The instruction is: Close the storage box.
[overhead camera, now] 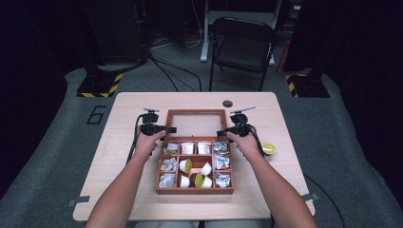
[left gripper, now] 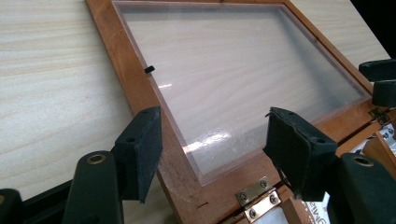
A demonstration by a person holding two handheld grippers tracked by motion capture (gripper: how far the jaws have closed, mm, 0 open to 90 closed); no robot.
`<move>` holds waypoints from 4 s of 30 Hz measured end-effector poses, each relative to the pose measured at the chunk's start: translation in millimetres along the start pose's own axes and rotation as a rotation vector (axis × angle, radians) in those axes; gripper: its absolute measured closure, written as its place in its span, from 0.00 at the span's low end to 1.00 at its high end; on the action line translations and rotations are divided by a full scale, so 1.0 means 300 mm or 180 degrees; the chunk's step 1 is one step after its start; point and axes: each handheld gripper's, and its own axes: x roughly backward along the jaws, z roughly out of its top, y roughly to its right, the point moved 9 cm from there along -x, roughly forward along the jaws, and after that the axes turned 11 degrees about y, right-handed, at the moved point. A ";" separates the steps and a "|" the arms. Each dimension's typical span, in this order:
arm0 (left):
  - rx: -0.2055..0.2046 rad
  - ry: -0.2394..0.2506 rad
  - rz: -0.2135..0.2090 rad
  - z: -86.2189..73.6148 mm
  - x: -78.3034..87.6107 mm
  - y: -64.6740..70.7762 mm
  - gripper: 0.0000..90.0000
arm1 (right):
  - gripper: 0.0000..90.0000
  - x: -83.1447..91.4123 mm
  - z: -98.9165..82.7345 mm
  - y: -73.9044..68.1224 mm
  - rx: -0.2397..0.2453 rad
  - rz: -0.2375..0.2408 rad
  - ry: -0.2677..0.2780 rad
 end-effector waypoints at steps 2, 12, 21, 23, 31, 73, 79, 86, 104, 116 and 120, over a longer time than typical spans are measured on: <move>0.0017 -0.0009 0.0009 0.000 0.005 -0.005 0.40 | 0.38 0.000 0.000 0.000 -0.0011 0.0001 -0.0002; 0.0062 -0.0047 0.0021 -0.020 -0.001 -0.018 0.40 | 0.37 -0.007 -0.006 0.003 -0.0040 -0.0006 -0.0031; 0.0099 -0.0046 0.0006 -0.026 -0.008 -0.027 0.40 | 0.36 -0.012 -0.009 0.008 -0.0062 0.0034 -0.0045; 0.0106 -0.0039 0.0007 -0.025 -0.009 -0.027 0.40 | 0.36 -0.012 -0.009 0.010 -0.0081 0.0035 -0.0048; 0.0136 -0.0047 -0.0001 -0.025 -0.008 -0.026 0.40 | 0.35 -0.016 -0.010 0.012 -0.0152 0.0072 -0.0060; 0.0169 -0.0135 0.0003 -0.045 -0.018 -0.035 0.40 | 0.32 -0.050 -0.009 0.017 -0.0389 0.0165 -0.0021; 0.0232 -0.0102 0.0002 -0.041 -0.018 -0.036 0.41 | 0.33 -0.046 -0.009 0.018 -0.0386 0.0175 -0.0028; 0.0216 -0.0106 -0.0025 -0.041 -0.017 -0.042 0.43 | 0.34 -0.045 -0.008 0.020 -0.0399 0.0182 -0.0016; 0.0304 -0.0188 -0.0047 -0.057 -0.035 -0.036 0.37 | 0.34 -0.047 -0.008 0.020 -0.0414 0.0183 -0.0010; 0.0191 -0.0078 -0.0020 -0.031 -0.017 -0.025 0.41 | 0.38 -0.026 0.017 0.013 -0.0352 0.0152 0.0128; 0.0156 -0.0055 -0.0034 -0.025 -0.011 -0.024 0.41 | 0.38 -0.021 0.023 0.011 -0.0302 0.0157 0.0170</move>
